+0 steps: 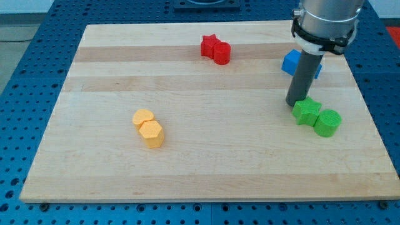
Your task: Move the blue triangle diagonal top right of the blue cube
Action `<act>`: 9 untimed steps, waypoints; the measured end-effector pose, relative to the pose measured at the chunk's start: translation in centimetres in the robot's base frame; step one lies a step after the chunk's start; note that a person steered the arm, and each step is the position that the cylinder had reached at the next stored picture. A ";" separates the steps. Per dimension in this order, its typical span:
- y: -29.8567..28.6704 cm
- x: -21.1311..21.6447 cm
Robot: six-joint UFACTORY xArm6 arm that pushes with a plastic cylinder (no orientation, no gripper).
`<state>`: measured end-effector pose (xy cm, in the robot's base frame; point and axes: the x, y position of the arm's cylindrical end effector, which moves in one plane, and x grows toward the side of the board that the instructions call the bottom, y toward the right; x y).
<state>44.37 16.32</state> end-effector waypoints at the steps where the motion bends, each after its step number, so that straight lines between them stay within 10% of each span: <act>1: 0.0 -1.2; 9: 5.8 -7.4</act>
<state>36.95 22.07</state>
